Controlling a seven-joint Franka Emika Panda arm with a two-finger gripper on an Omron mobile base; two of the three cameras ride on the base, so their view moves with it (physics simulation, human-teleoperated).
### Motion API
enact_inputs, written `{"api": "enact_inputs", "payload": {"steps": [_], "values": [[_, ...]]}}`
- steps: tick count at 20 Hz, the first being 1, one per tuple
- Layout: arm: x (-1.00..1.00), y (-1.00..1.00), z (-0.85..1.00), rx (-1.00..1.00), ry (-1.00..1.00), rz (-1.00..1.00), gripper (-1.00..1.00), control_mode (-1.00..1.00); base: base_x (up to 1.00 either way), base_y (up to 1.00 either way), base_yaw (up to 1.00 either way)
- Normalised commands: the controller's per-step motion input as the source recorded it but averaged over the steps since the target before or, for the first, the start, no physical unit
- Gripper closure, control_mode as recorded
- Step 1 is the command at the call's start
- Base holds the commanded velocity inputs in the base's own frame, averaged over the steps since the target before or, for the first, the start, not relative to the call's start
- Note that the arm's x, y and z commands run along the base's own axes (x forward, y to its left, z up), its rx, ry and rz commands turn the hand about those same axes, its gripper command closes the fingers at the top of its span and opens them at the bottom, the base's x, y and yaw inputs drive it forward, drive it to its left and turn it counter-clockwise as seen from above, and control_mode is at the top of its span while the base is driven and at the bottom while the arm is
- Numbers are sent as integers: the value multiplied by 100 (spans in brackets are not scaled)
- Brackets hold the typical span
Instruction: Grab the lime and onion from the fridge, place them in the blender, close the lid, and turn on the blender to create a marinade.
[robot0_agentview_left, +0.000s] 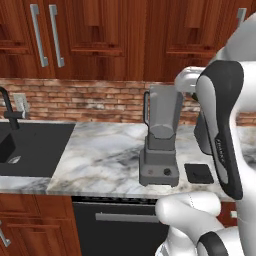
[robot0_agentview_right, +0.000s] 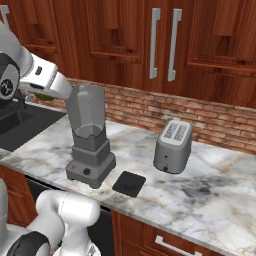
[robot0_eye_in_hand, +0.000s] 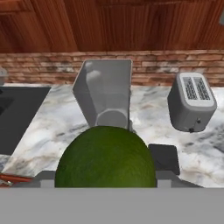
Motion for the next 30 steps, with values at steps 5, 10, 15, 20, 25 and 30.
{"api": "enact_inputs", "payload": {"steps": [5,10,15,20,25,30], "values": [[7,2,-3,0,0,0,100,-100,0,0,0],[71,0,-13,0,4,0,100,-100,0,0,0],[71,0,-22,0,10,0,100,-100,0,0,0],[61,0,-44,0,14,0,100,-100,0,0,0],[67,0,-50,0,16,0,100,-100,0,0,0],[74,0,-18,0,3,0,100,-100,0,0,0]]}}
